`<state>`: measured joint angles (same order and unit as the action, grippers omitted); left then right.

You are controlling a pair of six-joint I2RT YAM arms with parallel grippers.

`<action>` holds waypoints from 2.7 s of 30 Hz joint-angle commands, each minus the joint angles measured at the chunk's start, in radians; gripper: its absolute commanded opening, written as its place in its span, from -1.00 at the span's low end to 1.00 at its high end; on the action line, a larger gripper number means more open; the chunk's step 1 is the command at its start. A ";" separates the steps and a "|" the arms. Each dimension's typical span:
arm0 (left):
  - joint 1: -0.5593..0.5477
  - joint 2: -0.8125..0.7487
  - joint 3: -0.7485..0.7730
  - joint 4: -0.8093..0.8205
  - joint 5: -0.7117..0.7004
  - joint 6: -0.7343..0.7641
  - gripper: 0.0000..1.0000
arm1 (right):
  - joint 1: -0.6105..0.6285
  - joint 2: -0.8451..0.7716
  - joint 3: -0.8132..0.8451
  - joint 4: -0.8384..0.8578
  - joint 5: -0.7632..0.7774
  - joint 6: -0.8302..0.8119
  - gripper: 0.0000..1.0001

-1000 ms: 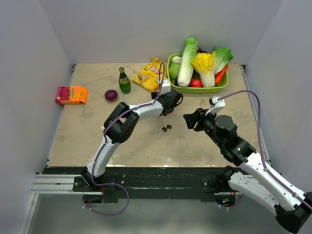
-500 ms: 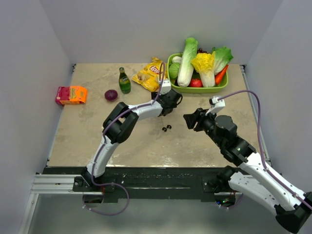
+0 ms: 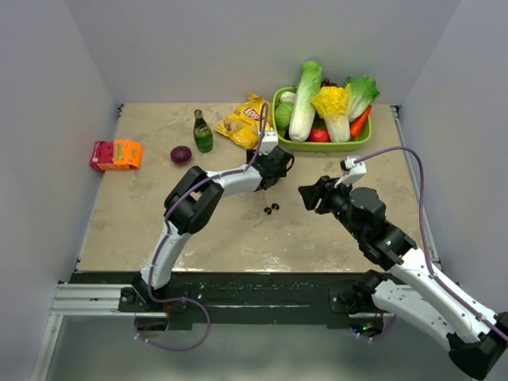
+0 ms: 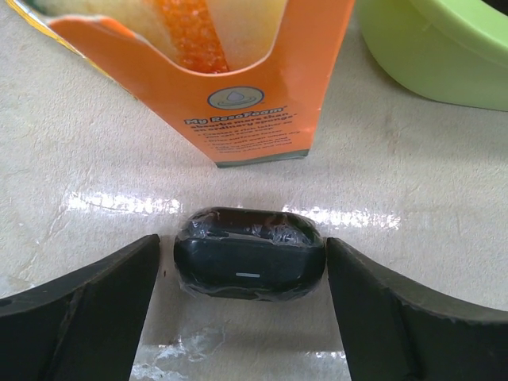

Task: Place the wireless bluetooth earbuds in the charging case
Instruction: Pick up the charging case at the center of the board.

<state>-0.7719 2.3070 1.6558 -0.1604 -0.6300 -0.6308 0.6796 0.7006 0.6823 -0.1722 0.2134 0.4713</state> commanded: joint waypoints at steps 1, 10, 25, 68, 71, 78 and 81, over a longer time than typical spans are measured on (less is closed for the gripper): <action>0.005 0.057 -0.056 -0.140 0.121 0.033 0.73 | 0.003 0.004 0.017 0.022 -0.005 0.009 0.04; 0.008 0.065 -0.070 -0.126 0.135 0.039 0.12 | 0.001 -0.006 0.011 0.011 -0.006 0.010 0.04; 0.017 -0.381 -0.491 0.337 0.147 0.184 -0.93 | 0.001 -0.053 0.134 -0.082 0.073 0.024 0.07; -0.251 -1.238 -1.473 1.497 0.919 0.790 -1.00 | 0.143 0.267 0.174 -0.090 -0.485 -0.066 0.49; -0.254 -1.252 -1.473 1.475 0.897 0.796 -1.00 | 0.147 0.263 0.180 -0.081 -0.480 -0.053 0.49; -0.254 -1.249 -1.470 1.449 0.833 0.806 -1.00 | 0.164 0.252 0.177 -0.069 -0.483 -0.023 0.50; -0.257 -1.250 -1.467 1.446 0.819 0.809 -1.00 | 0.172 0.260 0.163 -0.067 -0.480 -0.023 0.49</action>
<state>-1.0229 1.0733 0.1528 1.2194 0.2310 0.1337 0.8352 0.9569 0.8303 -0.2634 -0.2764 0.4366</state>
